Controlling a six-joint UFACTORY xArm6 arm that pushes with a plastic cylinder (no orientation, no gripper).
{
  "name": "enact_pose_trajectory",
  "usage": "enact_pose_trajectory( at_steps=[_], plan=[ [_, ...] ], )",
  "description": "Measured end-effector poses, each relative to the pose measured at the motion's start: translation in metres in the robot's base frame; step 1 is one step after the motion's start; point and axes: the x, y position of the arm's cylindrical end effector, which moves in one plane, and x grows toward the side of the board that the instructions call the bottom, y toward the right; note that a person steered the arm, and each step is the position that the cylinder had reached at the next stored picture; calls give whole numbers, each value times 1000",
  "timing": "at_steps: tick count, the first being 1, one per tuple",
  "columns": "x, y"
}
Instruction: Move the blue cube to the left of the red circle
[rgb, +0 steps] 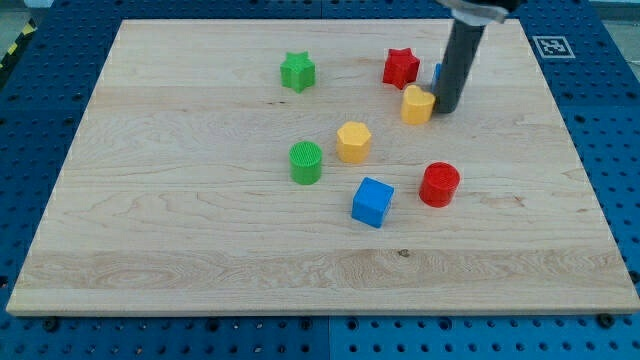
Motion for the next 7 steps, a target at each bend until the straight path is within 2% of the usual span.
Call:
enact_pose_trajectory(
  at_steps=[1, 2, 3, 5, 6, 7],
  plan=[
    [25, -50],
    [25, -60],
    [37, -30],
    [119, 58],
    [188, 18],
    [209, -56]
  ],
)
